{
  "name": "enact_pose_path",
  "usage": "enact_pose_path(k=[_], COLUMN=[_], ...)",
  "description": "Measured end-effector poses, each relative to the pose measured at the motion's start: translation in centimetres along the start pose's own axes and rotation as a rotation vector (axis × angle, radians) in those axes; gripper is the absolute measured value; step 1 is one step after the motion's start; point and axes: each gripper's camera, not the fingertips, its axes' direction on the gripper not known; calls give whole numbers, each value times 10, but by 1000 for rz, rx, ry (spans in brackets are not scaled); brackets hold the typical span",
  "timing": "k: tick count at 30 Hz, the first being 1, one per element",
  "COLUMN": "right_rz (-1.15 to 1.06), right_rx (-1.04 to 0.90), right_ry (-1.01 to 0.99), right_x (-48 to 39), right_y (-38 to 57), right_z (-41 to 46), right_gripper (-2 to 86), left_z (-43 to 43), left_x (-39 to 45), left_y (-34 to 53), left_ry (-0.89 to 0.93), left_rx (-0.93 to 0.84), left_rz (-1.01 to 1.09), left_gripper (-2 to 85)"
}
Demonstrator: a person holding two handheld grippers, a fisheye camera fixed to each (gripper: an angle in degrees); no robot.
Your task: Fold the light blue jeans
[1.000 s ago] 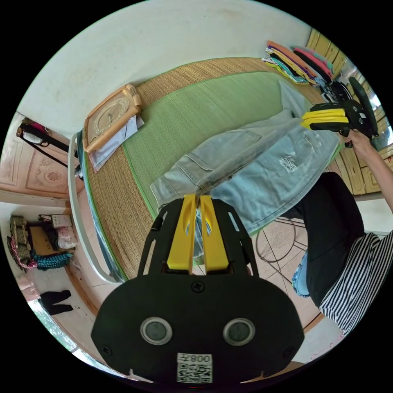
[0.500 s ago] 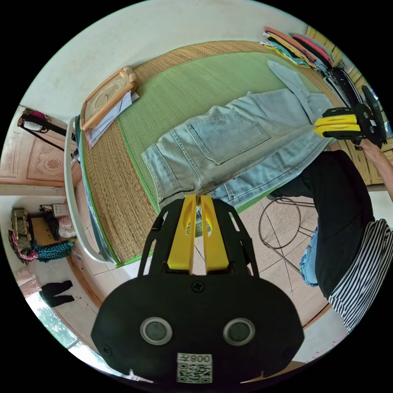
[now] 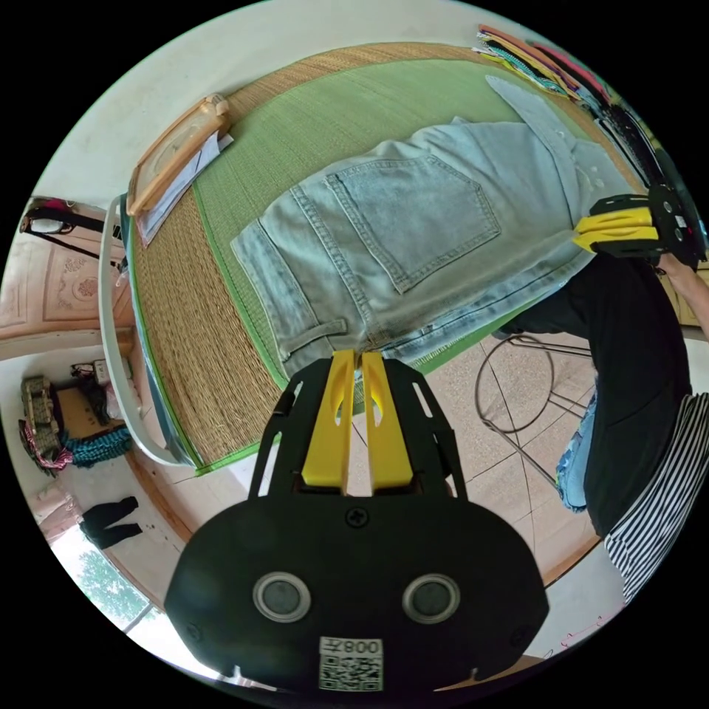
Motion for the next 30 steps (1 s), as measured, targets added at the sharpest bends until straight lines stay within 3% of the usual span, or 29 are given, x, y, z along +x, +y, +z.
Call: enact_pose_path(k=[21, 30], right_rz=[-18, 7], right_rx=[-3, -26], right_ry=[-51, -87], right_x=[-65, -79], right_y=[-32, -58], right_z=[33, 69], right_gripper=[21, 25], left_z=[95, 121], left_x=[65, 49], left_y=[-40, -33], left_ry=[3, 206], left_rx=[-32, 85], left_rz=[1, -157], left_gripper=[18, 13])
